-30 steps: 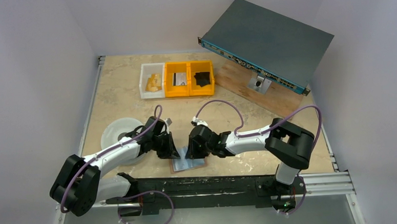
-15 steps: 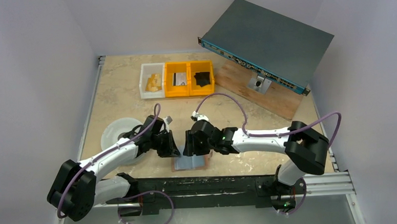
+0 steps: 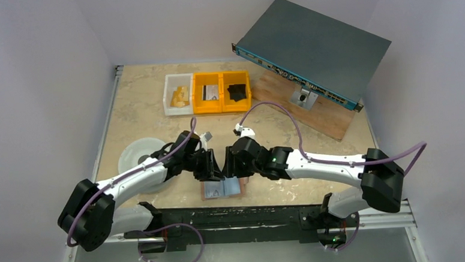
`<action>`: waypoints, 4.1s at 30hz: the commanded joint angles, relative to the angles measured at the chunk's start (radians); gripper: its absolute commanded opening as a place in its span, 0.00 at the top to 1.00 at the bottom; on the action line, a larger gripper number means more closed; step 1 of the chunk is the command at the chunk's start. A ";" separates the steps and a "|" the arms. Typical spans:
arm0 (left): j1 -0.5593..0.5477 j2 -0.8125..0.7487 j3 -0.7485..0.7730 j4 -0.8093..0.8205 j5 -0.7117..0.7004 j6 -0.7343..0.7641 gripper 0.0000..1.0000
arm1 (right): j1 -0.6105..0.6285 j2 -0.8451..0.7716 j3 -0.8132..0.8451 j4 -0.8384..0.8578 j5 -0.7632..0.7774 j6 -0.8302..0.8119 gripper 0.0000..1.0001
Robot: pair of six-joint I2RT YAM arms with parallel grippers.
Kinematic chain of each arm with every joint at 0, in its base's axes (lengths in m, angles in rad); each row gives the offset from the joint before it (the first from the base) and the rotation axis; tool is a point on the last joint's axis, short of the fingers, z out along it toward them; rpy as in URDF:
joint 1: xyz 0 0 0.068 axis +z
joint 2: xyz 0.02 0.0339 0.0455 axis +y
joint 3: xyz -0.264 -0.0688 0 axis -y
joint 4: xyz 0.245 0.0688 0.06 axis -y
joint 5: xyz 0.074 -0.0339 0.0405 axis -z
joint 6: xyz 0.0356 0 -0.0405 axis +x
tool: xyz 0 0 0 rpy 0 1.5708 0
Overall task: Take the credit cards out of the card holder
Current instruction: Remove the credit card from the card holder.
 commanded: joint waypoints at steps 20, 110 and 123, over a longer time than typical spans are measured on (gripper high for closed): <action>-0.101 0.297 0.129 0.231 0.029 -0.090 0.59 | 0.002 -0.127 -0.058 -0.059 0.091 0.033 0.54; 0.000 0.147 -0.055 -0.044 -0.236 -0.039 1.00 | -0.214 0.350 -0.446 1.093 -0.587 0.237 0.66; 0.001 0.134 -0.068 -0.054 -0.238 -0.038 1.00 | -0.235 0.410 -0.491 1.195 -0.600 0.291 0.81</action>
